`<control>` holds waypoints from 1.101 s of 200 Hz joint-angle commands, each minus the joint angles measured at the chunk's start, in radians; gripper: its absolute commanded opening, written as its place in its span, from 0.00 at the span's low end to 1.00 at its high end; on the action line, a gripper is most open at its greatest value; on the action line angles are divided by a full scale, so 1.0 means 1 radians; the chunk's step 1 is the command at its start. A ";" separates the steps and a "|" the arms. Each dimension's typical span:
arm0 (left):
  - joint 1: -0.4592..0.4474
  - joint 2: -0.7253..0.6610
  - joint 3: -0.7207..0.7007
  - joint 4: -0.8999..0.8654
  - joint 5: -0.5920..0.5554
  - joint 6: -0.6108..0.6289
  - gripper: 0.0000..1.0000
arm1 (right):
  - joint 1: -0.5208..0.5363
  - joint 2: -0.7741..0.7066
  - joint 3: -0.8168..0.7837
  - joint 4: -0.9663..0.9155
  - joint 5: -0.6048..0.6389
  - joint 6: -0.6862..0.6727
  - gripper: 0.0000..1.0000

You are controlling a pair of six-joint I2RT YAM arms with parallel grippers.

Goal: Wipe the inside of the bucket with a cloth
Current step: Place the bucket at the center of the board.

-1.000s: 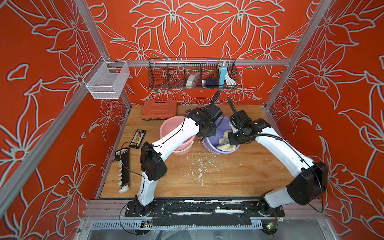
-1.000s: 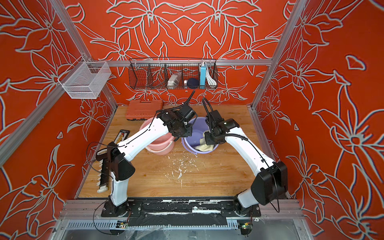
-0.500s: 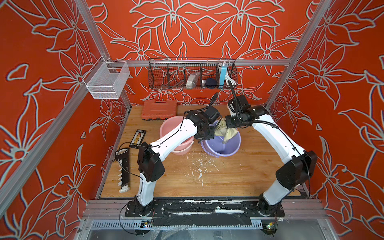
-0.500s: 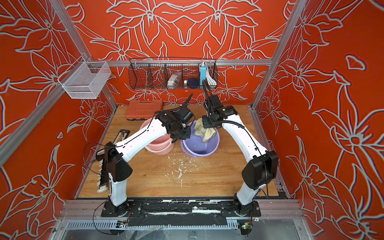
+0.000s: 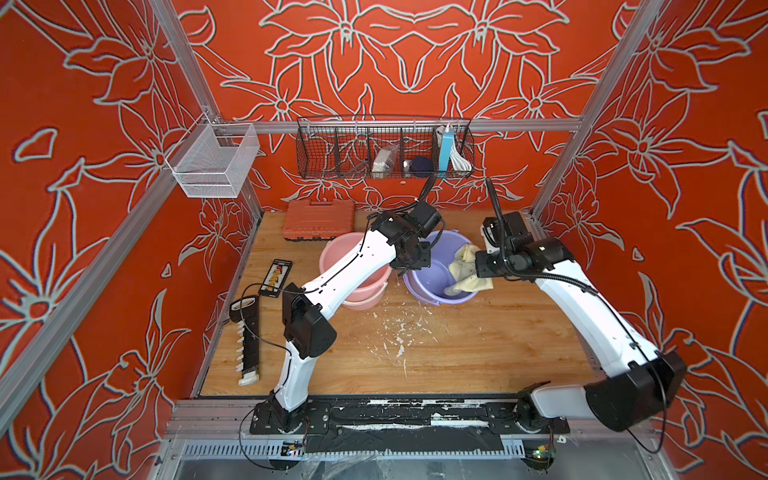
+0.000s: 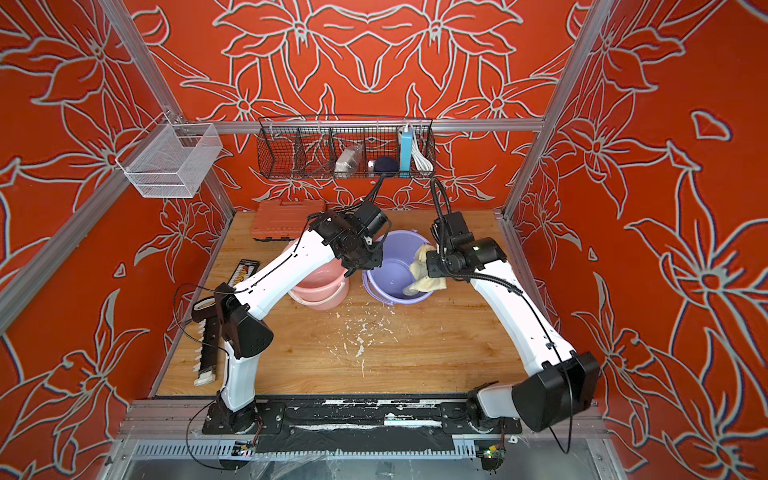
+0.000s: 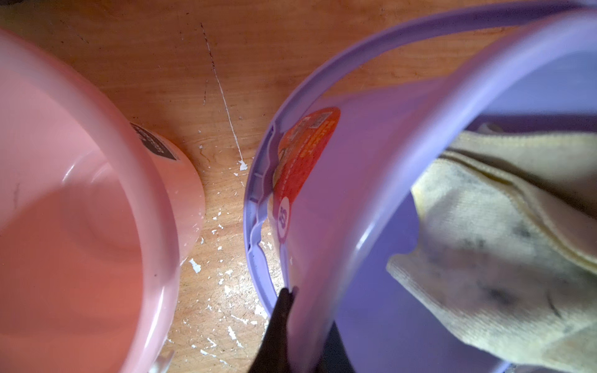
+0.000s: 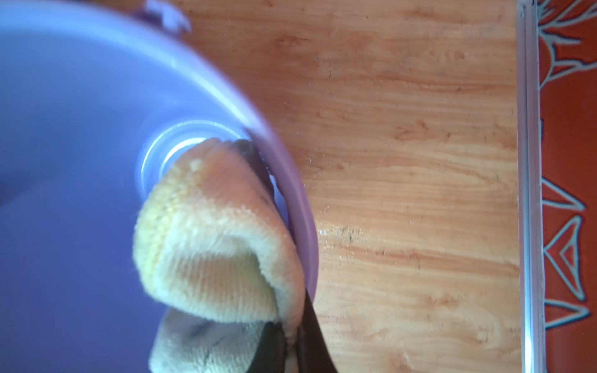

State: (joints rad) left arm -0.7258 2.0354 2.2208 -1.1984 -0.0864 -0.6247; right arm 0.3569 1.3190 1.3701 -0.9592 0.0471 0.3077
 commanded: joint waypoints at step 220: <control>0.068 0.263 0.216 0.058 0.247 -0.137 0.00 | -0.616 -0.388 -0.295 0.136 -0.305 0.085 0.00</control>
State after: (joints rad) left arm -0.6655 2.2711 2.3852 -1.1584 0.1135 -0.7338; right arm -0.2543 0.9333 1.0760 -0.8692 -0.2302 0.4122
